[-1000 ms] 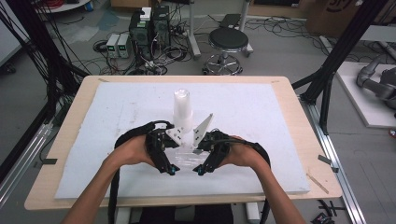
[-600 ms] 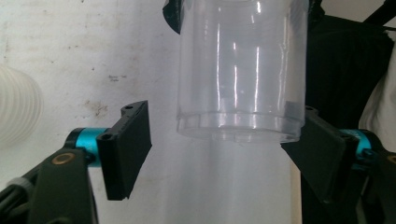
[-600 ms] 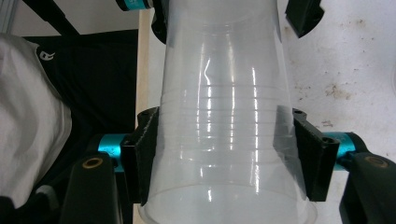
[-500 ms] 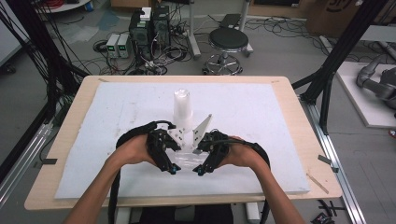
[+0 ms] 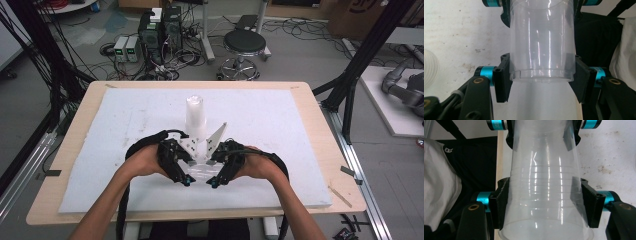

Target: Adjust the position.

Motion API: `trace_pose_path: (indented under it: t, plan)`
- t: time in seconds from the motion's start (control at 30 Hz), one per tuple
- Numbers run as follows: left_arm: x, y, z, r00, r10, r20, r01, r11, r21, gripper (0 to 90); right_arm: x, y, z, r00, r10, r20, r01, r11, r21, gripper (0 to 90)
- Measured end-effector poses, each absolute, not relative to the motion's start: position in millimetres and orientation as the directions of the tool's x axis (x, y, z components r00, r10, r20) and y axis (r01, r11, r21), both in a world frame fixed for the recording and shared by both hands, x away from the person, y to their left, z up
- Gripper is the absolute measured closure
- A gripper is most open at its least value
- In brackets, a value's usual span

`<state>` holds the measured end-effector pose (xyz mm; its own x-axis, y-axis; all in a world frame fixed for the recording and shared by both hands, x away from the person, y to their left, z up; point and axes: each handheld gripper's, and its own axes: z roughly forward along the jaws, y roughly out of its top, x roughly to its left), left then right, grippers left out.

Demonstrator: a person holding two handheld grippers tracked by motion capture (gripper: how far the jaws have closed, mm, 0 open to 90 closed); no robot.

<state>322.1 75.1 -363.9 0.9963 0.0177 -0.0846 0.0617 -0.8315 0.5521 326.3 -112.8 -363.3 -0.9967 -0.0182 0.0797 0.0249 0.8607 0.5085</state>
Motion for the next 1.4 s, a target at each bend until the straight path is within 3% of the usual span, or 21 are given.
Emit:
trace_pose_path:
  t: [0.13,0.27,0.37,0.53,0.87,1.2,1.4]
  plan:
    - [323,75,-365,0.997,0.006,-0.077,0.047,-0.838,0.543,41.9,326,-114,-366,-0.995,-0.017,0.094,0.034,0.858,0.513,32.4]
    - [322,76,-365,0.996,0.026,-0.086,0.070,-0.829,0.555,41.9,326,-113,-369,-0.995,-0.005,0.098,0.046,0.854,0.518,19.6]
    - [322,77,-364,0.996,0.023,-0.082,0.065,-0.830,0.554,41.9,327,-114,-368,-0.995,0.003,0.100,0.056,0.843,0.534,15.3]
    - [322,80,-365,0.997,0.027,-0.072,0.062,-0.830,0.555,41.9,327,-116,-366,-0.997,0.011,0.083,0.055,0.831,0.554,15.3]
    - [320,101,-387,0.993,0.101,-0.066,0.119,-0.740,0.662,42.0,327,-141,-351,-0.997,0.058,0.052,0.077,0.658,0.749,15.3]
    - [321,127,-401,0.982,0.153,-0.108,0.175,-0.550,0.816,41.8,329,-166,-347,-0.990,0.128,0.056,0.111,0.481,0.870,15.3]
    - [321,138,-408,0.969,0.174,-0.177,0.229,-0.349,0.909,41.6,331,-177,-352,-0.984,0.156,0.084,0.139,0.383,0.913,15.4]
